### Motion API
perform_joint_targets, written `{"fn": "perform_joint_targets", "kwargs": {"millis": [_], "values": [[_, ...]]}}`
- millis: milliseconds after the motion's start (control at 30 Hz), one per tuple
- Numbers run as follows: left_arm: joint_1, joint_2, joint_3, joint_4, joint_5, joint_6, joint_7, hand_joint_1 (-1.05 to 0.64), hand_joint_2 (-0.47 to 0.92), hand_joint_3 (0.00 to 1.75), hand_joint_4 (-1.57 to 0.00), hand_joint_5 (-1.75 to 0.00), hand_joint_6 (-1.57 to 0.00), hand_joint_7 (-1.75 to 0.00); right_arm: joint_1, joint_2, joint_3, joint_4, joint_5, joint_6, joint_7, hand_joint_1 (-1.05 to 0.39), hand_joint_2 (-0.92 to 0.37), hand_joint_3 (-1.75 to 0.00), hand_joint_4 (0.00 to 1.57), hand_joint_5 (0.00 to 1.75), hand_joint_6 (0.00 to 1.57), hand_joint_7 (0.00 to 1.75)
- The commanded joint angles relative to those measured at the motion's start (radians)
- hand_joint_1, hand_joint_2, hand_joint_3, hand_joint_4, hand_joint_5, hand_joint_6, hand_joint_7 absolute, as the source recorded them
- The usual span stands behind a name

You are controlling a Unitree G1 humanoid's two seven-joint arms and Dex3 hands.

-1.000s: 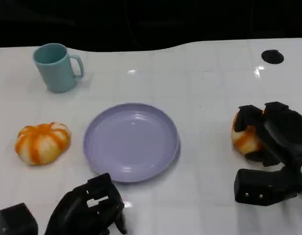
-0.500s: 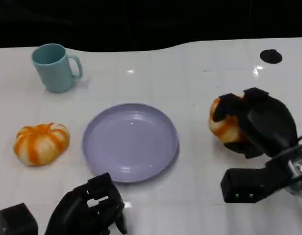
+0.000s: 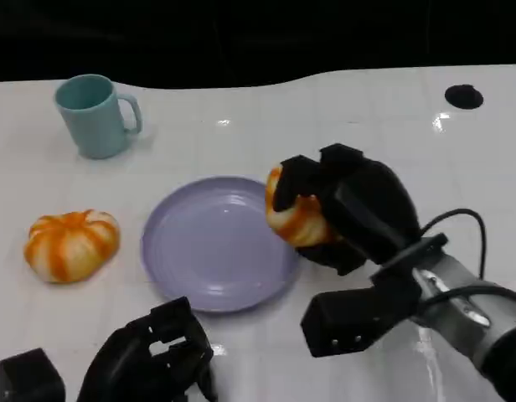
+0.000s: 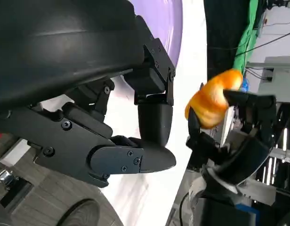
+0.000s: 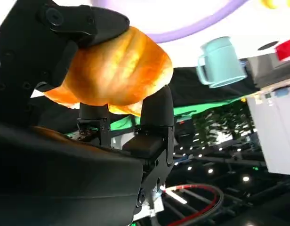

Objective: Grasp the bread from the table and place it into the plate.

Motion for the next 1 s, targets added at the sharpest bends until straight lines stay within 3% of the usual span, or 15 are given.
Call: {"fn": "perform_joint_targets", "kwargs": {"millis": [33,333,667,767,800,833,867,900,1000], "values": [[0.014,0.016,0.0,-0.014,0.005,0.001,0.006,-0.6,0.76,0.53,-0.77,-1.75,-0.71,-1.48,-0.065,0.063,0.021,0.055,-0.004,0.014,-0.006,-0.15,-0.28,-1.29,1.02,1.75,0.76,1.75],[0.025,0.013,-0.007,-0.023,0.012,-0.012,0.011,-0.6,0.77,0.53,-0.78,-1.75,-0.71,-1.49,-0.144,0.175,0.067,0.207,-0.005,0.026,-0.018,-0.18,-0.25,-1.3,1.0,1.75,0.75,1.75],[0.028,0.011,-0.014,-0.029,0.01,-0.014,0.019,-0.62,0.77,0.53,-0.78,-1.75,-0.71,-1.5,-0.179,0.216,0.083,0.312,0.005,0.017,-0.041,-0.2,-0.28,-1.26,0.97,1.75,0.73,1.75],[0.029,0.01,-0.014,-0.029,0.006,-0.016,0.017,-0.6,0.77,0.53,-0.78,-1.75,-0.71,-1.5,-0.178,0.214,0.083,0.313,0.008,0.02,-0.023,-0.25,-0.45,-0.94,0.84,1.69,0.77,1.26],[0.029,0.01,-0.014,-0.029,0.006,-0.016,0.016,-0.6,0.77,0.53,-0.78,-1.75,-0.71,-1.49,-0.178,0.213,0.085,0.312,0.008,0.023,-0.016,-0.28,-0.55,-0.72,0.79,1.56,0.78,0.89],[0.03,0.011,-0.014,-0.03,0.006,-0.016,0.016,-0.6,0.77,0.53,-0.78,-1.75,-0.71,-1.49,-0.177,0.211,0.085,0.306,0.008,0.033,0.002,-0.29,-0.61,-0.61,0.77,1.52,0.81,0.7],[0.031,0.011,-0.014,-0.03,0.005,-0.018,0.014,-0.6,0.77,0.54,-0.78,-1.75,-0.71,-1.49,-0.176,0.21,0.086,0.299,0.009,0.043,0.023,-0.31,-0.64,-0.54,0.68,1.4,0.76,0.53],[0.031,0.012,-0.014,-0.031,0.004,-0.017,0.013,-0.6,0.77,0.54,-0.78,-1.75,-0.71,-1.49,-0.173,0.208,0.084,0.291,0.014,0.048,0.048,-0.36,-0.67,-0.5,0.57,1.16,0.68,0.35],[0.033,0.013,-0.015,-0.033,0.006,-0.013,0.016,-0.6,0.77,0.54,-0.78,-1.75,-0.71,-1.49,-0.165,0.197,0.085,0.261,0.018,0.066,0.122,-0.46,-0.85,-0.19,0.42,0.59,0.57,0.08]]}}
